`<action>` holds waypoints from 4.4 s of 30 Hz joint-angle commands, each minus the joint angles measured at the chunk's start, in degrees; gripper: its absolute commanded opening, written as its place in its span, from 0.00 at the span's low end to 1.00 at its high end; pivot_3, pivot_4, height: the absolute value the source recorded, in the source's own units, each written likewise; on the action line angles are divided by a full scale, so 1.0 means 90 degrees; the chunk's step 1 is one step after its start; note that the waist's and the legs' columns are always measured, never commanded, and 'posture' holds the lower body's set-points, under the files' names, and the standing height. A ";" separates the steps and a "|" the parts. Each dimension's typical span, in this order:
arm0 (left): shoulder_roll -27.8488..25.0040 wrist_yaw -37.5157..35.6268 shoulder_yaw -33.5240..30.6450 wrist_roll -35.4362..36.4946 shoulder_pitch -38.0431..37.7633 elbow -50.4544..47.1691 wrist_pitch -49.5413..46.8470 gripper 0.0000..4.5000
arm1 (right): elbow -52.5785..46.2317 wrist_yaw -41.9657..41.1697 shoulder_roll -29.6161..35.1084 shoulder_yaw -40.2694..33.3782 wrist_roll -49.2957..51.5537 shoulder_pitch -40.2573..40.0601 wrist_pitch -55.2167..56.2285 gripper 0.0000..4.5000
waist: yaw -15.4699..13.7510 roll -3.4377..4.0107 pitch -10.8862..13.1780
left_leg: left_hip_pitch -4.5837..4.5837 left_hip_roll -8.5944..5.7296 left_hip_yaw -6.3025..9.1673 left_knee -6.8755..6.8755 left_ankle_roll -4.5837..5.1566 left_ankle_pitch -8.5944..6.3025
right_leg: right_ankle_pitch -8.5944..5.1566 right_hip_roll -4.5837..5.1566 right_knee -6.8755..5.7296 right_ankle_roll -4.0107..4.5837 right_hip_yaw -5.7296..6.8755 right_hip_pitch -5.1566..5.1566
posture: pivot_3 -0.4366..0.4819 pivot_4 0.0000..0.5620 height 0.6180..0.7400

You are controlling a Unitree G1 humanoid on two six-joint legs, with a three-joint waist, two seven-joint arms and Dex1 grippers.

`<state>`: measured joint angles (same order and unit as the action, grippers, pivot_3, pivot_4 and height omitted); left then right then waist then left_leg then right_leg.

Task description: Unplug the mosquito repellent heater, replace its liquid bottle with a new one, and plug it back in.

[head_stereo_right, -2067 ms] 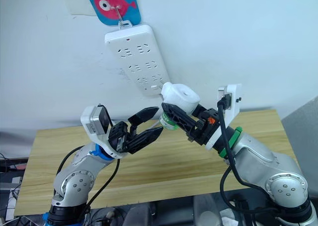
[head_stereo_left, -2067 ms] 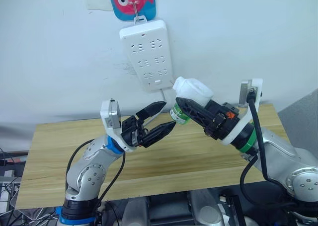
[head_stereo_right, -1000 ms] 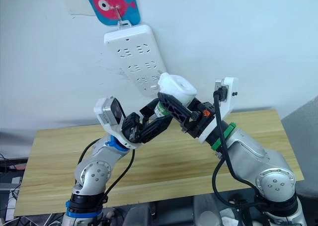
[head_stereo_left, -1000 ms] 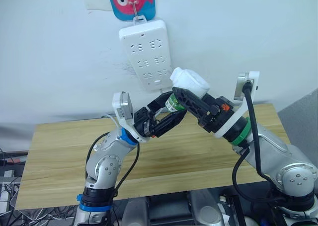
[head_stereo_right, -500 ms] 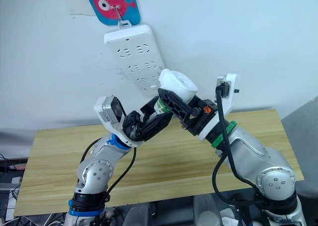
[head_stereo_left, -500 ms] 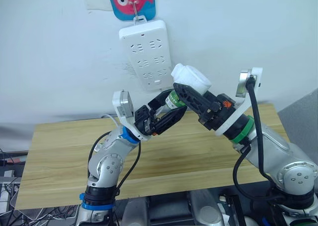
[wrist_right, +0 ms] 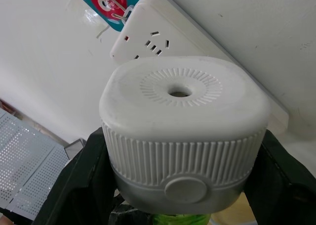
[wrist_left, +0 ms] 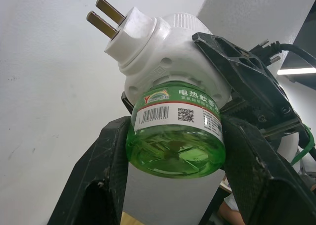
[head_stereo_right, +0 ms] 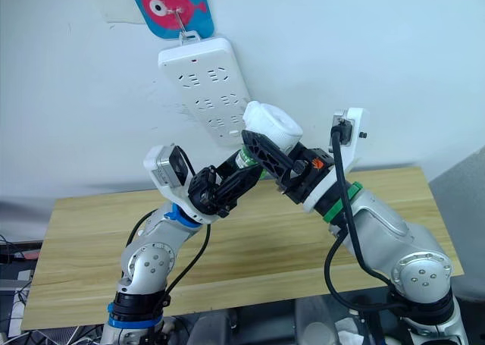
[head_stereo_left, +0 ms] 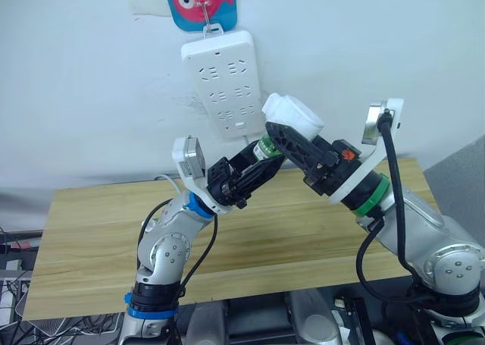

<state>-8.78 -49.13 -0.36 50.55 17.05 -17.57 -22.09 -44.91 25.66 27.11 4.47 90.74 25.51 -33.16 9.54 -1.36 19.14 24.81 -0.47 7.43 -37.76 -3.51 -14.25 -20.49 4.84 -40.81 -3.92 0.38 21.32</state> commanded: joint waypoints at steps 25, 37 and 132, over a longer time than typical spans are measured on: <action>-0.1815 -0.0778 -0.0889 0.0571 -0.0056 -0.0291 -0.0602 0.52 | 0.0402 -0.1875 0.2096 -0.1015 0.1866 -0.0347 -0.0667 0.99 | -0.0019 0.0000 0.0001 | 0.0001 0.0001 0.0002 0.0006 0.0007 -0.0004 | 0.0000 -0.0001 0.0009 0.0000 0.0002 0.0000 | 0.17 0.51 1.00; -0.3238 -0.1499 -0.1256 0.0892 -0.0051 -0.0415 -0.1294 0.52 | 0.1550 -0.3442 0.2910 -0.0921 0.2075 -0.0046 -0.1839 0.99 | -0.0123 0.0000 0.0001 | 0.0003 0.0000 0.0002 0.0009 -0.0013 0.0007 | 0.0000 -0.0001 0.0012 0.0000 0.0004 0.0002 | 0.22 0.52 1.00; -0.3390 -0.2434 -0.0299 -0.0536 0.0737 -0.0059 -0.0998 0.52 | 0.4366 -0.3991 0.1418 0.0254 0.2473 0.2393 -0.4629 0.67 | -0.0143 0.0001 0.0003 | 0.0019 0.0011 -0.0113 0.0077 -0.0014 0.0008 | 0.0001 0.0004 0.0078 0.0002 0.0020 -0.0012 | 0.23 0.58 1.00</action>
<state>-39.09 -70.88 -3.15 45.87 23.65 -16.82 -31.45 -3.65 -8.22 40.30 7.96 110.82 45.74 -74.38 8.26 -1.36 19.16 24.98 -0.37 6.41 -37.07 -3.64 -14.17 -20.48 4.88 -40.11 -3.90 0.56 21.21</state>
